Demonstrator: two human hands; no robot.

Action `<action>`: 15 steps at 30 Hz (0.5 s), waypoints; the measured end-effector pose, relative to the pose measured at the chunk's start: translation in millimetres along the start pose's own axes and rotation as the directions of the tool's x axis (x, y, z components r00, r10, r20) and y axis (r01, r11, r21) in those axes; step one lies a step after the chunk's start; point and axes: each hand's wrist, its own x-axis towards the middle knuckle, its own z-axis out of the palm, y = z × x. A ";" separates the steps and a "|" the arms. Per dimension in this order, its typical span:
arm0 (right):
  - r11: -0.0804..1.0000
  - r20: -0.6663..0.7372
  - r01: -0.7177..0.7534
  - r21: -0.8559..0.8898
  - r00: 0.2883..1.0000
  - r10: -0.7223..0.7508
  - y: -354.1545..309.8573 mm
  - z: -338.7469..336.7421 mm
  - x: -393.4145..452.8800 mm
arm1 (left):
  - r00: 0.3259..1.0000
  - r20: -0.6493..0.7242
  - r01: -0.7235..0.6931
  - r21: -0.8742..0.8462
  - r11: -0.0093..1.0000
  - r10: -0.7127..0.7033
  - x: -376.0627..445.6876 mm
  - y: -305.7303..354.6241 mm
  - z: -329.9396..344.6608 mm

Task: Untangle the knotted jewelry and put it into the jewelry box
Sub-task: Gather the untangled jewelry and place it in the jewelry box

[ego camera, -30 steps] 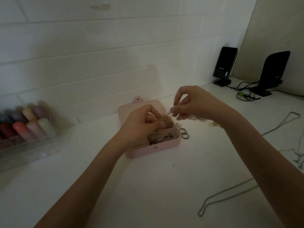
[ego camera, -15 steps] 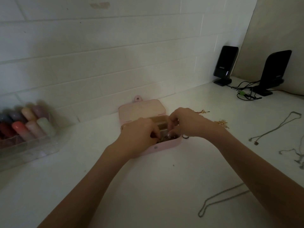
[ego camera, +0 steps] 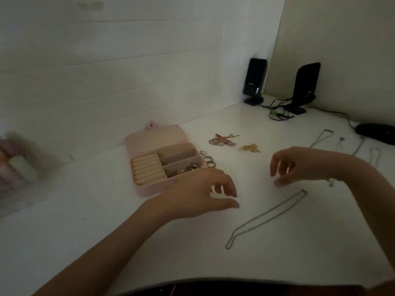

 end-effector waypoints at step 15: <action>0.993 -0.257 -0.115 0.029 0.959 0.118 39.6 37.0 -25.7 | 0.992 0.076 -0.112 0.105 0.988 0.104 -1.7 6.6 43.4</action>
